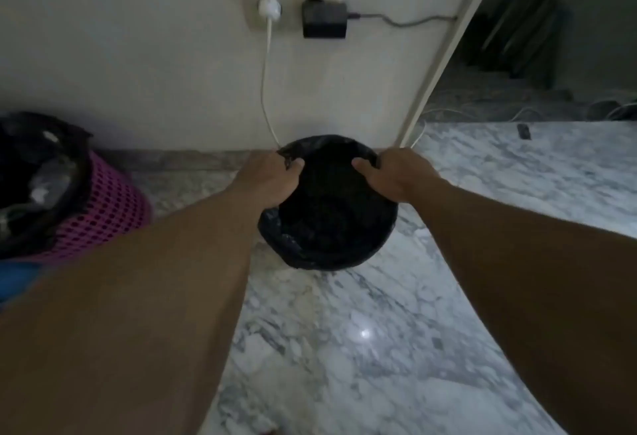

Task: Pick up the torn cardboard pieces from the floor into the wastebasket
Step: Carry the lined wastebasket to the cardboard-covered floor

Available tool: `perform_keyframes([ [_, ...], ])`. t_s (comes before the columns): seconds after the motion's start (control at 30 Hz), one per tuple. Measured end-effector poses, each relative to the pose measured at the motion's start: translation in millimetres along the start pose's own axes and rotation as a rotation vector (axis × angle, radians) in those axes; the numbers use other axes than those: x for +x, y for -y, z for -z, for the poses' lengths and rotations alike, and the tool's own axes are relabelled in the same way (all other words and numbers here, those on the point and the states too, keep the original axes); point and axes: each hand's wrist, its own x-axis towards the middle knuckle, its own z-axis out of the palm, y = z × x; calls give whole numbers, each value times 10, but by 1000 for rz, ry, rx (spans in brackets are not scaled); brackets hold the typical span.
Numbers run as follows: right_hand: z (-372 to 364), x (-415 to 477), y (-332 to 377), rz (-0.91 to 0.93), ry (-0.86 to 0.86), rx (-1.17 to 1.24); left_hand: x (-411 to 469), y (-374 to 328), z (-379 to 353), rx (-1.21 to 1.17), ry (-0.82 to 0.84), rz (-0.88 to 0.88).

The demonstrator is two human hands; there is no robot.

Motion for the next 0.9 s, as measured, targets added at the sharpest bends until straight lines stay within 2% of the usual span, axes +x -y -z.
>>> perform_keyframes([
  [0.13, -532, 188, -226, -38, -63, 13, 226, 234, -450, 46, -13, 55],
  [0.23, -927, 335, -414, -102, -69, 99, 380, 384, -791, 74, -23, 34],
  [0.4, -1388, 375, -601, -117, -169, 285, 502, 603, -1150, 108, -193, 5],
  [0.5, -1559, 366, -666, -142, -263, 476, 507, 723, -1268, -19, -302, 37],
  [0.6, -1621, 414, -678, -228, -286, 634, 476, 829, -1335, -205, -374, 94],
  [0.73, -1589, 313, -623, -284, -277, 705, 376, 882, -1315, -462, -346, 148],
  [0.9, -1293, -133, -484, -270, -247, 705, -92, 834, -1030, -550, -300, 163],
])
